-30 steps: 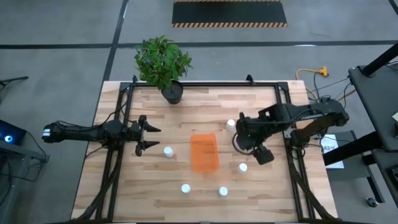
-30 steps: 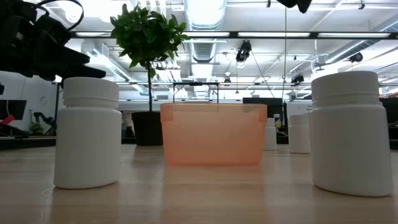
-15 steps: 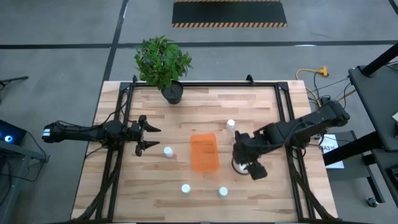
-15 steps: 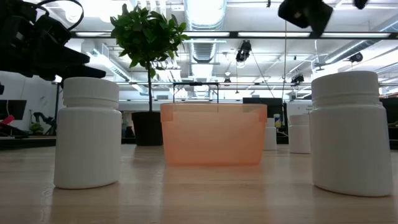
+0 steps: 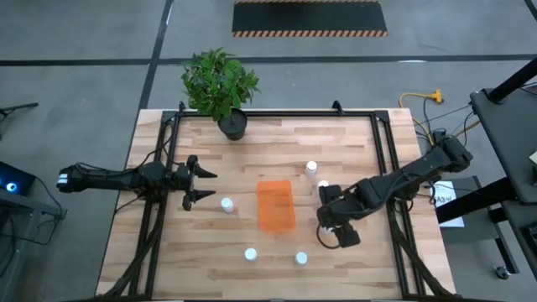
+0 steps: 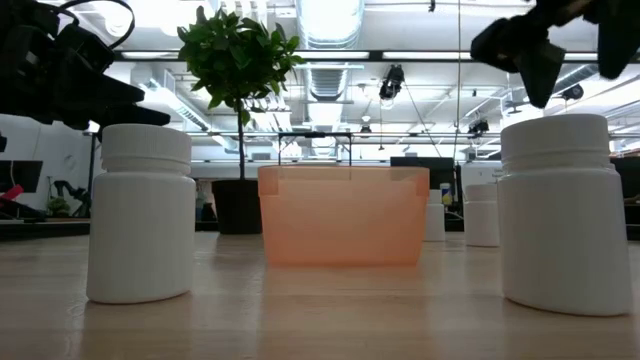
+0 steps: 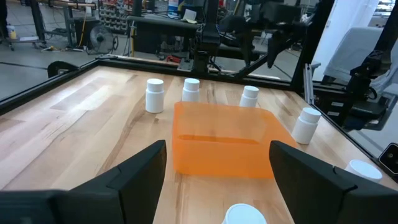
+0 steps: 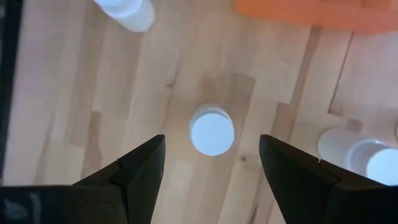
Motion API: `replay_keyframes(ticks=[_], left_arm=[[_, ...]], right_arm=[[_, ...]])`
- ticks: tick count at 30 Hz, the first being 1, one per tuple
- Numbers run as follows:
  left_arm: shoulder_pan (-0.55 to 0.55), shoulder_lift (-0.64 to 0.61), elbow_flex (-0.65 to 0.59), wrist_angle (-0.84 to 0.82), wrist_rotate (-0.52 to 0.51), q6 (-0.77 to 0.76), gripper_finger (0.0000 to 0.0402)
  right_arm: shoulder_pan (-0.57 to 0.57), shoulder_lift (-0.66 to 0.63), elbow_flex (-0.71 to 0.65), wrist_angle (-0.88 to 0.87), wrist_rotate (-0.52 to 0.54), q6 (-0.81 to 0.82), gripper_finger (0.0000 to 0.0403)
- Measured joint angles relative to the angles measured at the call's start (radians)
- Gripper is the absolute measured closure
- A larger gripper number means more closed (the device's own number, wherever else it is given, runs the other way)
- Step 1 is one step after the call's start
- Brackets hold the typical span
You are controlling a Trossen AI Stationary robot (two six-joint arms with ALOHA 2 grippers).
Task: Pick and place pill bottles into a basket
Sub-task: Put the white pill bottle into the orange container
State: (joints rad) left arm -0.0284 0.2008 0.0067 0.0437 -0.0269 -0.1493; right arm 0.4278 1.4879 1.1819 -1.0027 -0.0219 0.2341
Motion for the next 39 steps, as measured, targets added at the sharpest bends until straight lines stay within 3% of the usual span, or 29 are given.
replay_keyframes(ticks=[39], left_arm=[[0.0,0.0,0.0,0.0,0.0,0.0,0.0134]], right_arm=[[0.0,0.001,-0.252,0.338,-0.001,-0.008,0.0154]])
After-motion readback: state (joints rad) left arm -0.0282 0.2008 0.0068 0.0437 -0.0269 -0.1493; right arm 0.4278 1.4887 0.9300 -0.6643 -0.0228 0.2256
